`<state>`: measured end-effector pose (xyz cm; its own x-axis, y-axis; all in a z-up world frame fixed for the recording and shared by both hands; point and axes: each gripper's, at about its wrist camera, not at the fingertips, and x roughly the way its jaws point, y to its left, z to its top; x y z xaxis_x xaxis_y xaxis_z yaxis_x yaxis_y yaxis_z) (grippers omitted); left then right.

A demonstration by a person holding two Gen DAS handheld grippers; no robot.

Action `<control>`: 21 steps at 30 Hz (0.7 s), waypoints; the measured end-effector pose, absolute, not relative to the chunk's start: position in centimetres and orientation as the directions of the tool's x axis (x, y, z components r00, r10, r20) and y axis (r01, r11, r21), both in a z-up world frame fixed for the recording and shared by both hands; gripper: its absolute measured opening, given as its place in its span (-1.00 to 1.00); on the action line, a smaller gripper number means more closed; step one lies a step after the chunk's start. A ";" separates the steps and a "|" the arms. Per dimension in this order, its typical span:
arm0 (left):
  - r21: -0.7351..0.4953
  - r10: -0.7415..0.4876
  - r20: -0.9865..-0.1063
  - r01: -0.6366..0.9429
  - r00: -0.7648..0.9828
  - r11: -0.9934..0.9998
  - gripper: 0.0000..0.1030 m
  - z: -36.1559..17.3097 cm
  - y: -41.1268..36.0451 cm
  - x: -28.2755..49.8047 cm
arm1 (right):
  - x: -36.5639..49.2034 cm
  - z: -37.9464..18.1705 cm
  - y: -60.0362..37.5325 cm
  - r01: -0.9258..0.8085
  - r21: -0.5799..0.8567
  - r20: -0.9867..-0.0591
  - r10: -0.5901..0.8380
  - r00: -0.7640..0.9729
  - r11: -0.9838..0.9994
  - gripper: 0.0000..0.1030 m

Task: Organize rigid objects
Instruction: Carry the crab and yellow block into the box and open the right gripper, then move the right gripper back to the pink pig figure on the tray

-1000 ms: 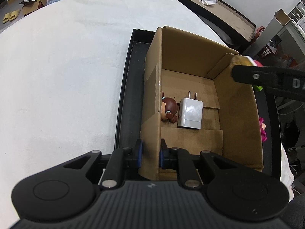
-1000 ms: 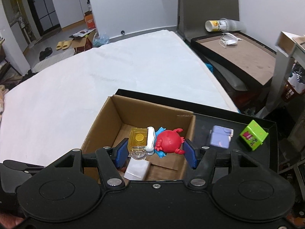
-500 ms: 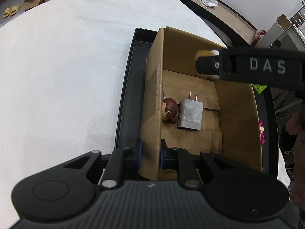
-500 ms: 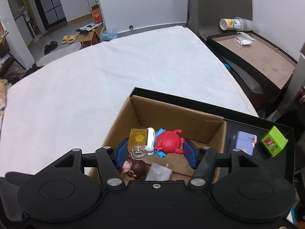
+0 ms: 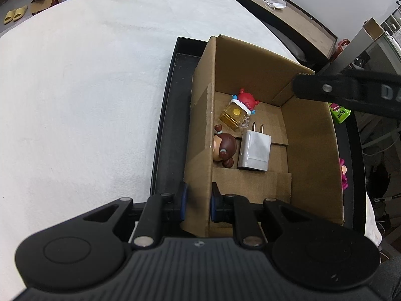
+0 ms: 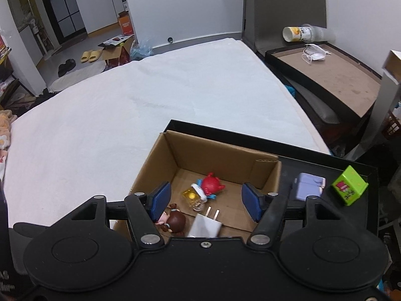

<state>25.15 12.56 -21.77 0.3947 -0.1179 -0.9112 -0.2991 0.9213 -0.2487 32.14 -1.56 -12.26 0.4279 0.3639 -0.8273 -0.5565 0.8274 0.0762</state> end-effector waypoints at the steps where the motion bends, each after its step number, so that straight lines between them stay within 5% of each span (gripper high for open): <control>1: -0.248 -0.117 -0.911 -0.298 0.395 0.922 -0.68 -21.8 12.5 25.1 | 32.1 -12.1 -1.9 -0.554 0.074 -0.826 0.362 0.432 0.829 0.23; 21: -0.232 -0.095 -0.910 -0.307 0.403 0.923 -0.69 -21.7 12.1 25.0 | 33.1 -12.2 -9.8 -0.467 0.060 -0.834 0.301 0.462 0.882 0.44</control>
